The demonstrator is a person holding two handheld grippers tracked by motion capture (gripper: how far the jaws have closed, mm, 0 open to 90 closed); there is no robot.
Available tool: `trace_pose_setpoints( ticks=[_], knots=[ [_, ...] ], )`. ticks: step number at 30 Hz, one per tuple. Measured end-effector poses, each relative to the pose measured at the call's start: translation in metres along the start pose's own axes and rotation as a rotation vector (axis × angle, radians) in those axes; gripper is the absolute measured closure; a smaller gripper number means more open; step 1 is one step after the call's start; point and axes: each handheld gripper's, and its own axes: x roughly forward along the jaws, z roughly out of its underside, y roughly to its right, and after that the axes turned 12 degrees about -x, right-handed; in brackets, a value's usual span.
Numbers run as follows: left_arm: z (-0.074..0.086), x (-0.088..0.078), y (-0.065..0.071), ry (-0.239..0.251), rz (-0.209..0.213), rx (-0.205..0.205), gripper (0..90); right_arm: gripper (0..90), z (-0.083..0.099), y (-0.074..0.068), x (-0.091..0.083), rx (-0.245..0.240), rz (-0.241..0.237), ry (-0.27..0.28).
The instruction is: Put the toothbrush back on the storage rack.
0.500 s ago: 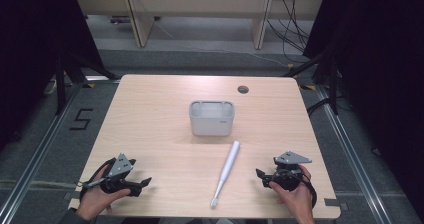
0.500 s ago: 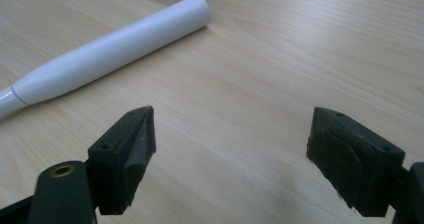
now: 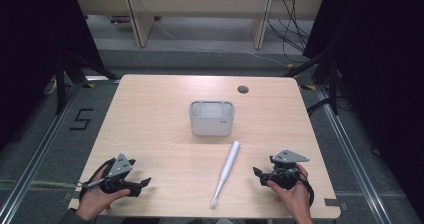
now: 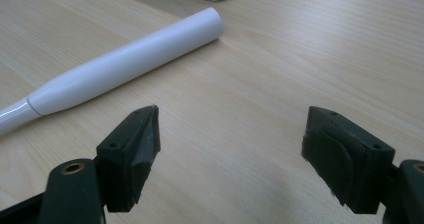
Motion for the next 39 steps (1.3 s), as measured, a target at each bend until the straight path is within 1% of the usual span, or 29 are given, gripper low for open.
trace_pose_setpoints(
  ticks=[1,2,3,5,6,7,8,9,10,11,12,13,15,16,17,18,19,20,21,22,23,25,27,28,29,32,35,36,39],
  knots=[
    [0.0,0.0,0.0,0.002,0.001,-0.001,15.2,24.8,-0.001,0.002,-0.001,-0.036,0.02,0.001],
    [0.0,0.0,0.0,0.0,0.001,-0.001,15.2,25.3,-0.001,-0.001,-0.001,-0.009,0.007,-0.004],
    [0.0,0.0,0.0,0.0,0.001,-0.001,15.2,25.3,-0.002,0.0,0.002,-0.027,-0.008,0.002],
    [0.001,0.002,0.001,0.023,0.019,-0.028,15.2,25.4,-0.003,0.001,0.001,-0.05,0.013,0.001],
    [0.001,0.001,0.001,0.018,0.012,-0.026,15.2,25.8,-0.004,-0.001,0.003,-0.017,-0.004,-0.002],
    [0.0,0.0,0.0,-0.001,0.002,-0.003,15.1,26.5,-0.004,-0.001,0.002,-0.018,0.01,0.0],
    [0.0,0.0,0.001,0.006,0.002,-0.014,15.2,27.6,-0.006,-0.003,0.002,-0.013,0.009,0.0],
    [0.0,0.0,0.0,0.004,0.007,-0.008,15.2,28.3,-0.006,-0.002,0.003,-0.031,-0.001,0.01],
    [0.001,0.002,0.001,0.021,0.008,-0.02,15.1,28.7,-0.007,-0.004,0.003,0.001,-0.008,-0.002],
    [0.002,0.002,0.002,0.028,0.014,-0.029,15.2,29.2,-0.008,-0.003,0.003,-0.03,0.003,0.001],
    [0.001,0.0,0.001,0.008,0.007,-0.014,15.2,30.2,-0.009,-0.006,0.003,0.002,0.0,-0.007],
    [0.0,0.0,0.0,-0.002,0.001,-0.004,15.1,31.2,-0.009,-0.004,0.005,-0.034,-0.016,0.002],
    [0.001,0.001,0.0,0.005,-0.003,-0.013,15.1,33.7,-0.011,-0.005,0.006,-0.043,-0.01,-0.003],
    [0.001,0.001,0.0,0.007,0.001,-0.014,15.2,34.7,-0.013,-0.004,0.008,-0.065,-0.028,-0.002],
    [0.001,0.001,0.0,0.011,0.003,-0.01,15.1,35.6,-0.014,-0.005,0.007,-0.06,-0.016,-0.001],
    [0.001,0.001,0.0,0.003,-0.002,-0.01,15.1,36.6,-0.015,-0.008,0.006,-0.024,-0.011,-0.019],
    [0.001,0.001,0.0,0.004,-0.003,-0.01,15.2,37.2,-0.016,-0.005,0.008,-0.063,-0.014,0.002],
    [0.001,0.003,0.0,0.019,-0.012,-0.017,15.2,38.2,-0.016,-0.005,0.008,-0.053,-0.013,-0.004],
    [0.001,0.0,0.0,0.007,0.004,-0.018,15.2,39.0,-0.017,-0.007,0.007,-0.026,-0.008,-0.011],
    [0.001,0.001,0.0,0.009,0.004,-0.019,15.2,39.9,-0.017,-0.003,0.009,-0.061,-0.018,0.006],
    [0.001,0.001,0.0,0.01,0.004,-0.021,15.2,40.9,-0.017,-0.003,0.01,-0.055,-0.028,0.012],
    [0.001,0.001,0.0,0.009,0.007,-0.022,15.2,43.3,-0.018,-0.003,0.01,-0.066,-0.013,0.008],
    [0.001,0.001,0.0,0.01,0.008,-0.022,15.2,47.1,-0.019,-0.003,0.012,-0.059,-0.037,0.011],
    [0.001,0.001,0.0,0.01,0.007,-0.023,15.2,48.3,-0.02,-0.005,0.012,-0.046,-0.032,-0.003],
    [0.002,0.002,0.0,0.018,0.011,-0.026,15.1,53.7,-0.023,-0.003,0.014,-0.083,-0.031,0.009],
    [0.001,0.001,0.0,0.012,0.007,-0.024,15.2,58.7,-0.026,-0.005,0.015,-0.065,-0.024,0.019],
    [0.002,0.001,0.0,0.019,0.01,-0.025,15.2,65.5,-0.032,-0.005,0.02,-0.099,-0.023,0.043],
    [0.002,0.001,0.0,0.021,0.01,-0.025,15.2,67.2,-0.034,-0.005,0.02,-0.106,-0.007,0.051],
    [0.002,0.001,-0.001,0.02,0.009,-0.023,15.2,72.0,-0.039,-0.004,0.027,-0.099,-0.031,0.057]
  ],
)
